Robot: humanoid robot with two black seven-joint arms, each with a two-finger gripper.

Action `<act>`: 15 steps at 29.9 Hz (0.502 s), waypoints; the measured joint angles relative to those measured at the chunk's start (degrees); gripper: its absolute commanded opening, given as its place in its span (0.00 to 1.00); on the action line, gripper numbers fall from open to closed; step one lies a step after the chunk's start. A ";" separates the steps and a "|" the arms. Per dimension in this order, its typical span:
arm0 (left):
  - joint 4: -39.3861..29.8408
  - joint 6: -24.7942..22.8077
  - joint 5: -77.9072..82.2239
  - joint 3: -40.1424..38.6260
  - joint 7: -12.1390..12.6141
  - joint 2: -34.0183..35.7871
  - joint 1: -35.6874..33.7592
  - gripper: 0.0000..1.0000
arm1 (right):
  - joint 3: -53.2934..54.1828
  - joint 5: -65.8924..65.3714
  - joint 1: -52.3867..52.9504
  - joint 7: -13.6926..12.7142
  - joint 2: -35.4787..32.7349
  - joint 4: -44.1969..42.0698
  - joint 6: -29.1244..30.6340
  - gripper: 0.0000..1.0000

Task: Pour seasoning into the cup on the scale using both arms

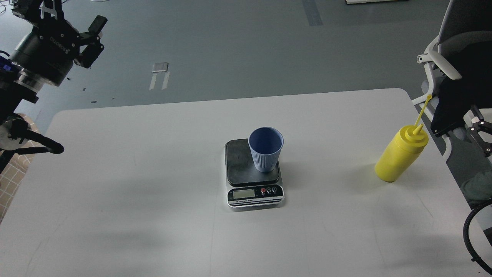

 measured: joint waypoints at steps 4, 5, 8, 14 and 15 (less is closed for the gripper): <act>0.16 -0.52 -0.07 -2.99 0.00 -2.77 0.04 0.98 | -0.04 -0.09 3.95 -0.16 -1.74 0.04 0.00 1.00; 0.17 -0.65 -0.07 -3.52 0.00 -3.56 0.09 0.98 | -0.12 -0.27 5.82 -0.21 -2.43 0.04 0.00 0.99; 0.22 -0.69 -0.07 -4.10 0.00 -5.25 0.16 0.98 | -0.60 -0.68 11.12 -0.61 -4.37 -0.25 0.00 0.99; 0.25 -0.49 -0.07 -4.25 0.00 -7.64 0.19 0.98 | -3.91 -2.73 21.65 -3.58 -5.80 -0.40 0.00 0.99; 0.20 -0.51 -0.06 -4.25 0.00 -7.98 0.19 0.99 | -5.89 -3.59 23.34 -3.75 -5.41 -0.36 0.00 0.99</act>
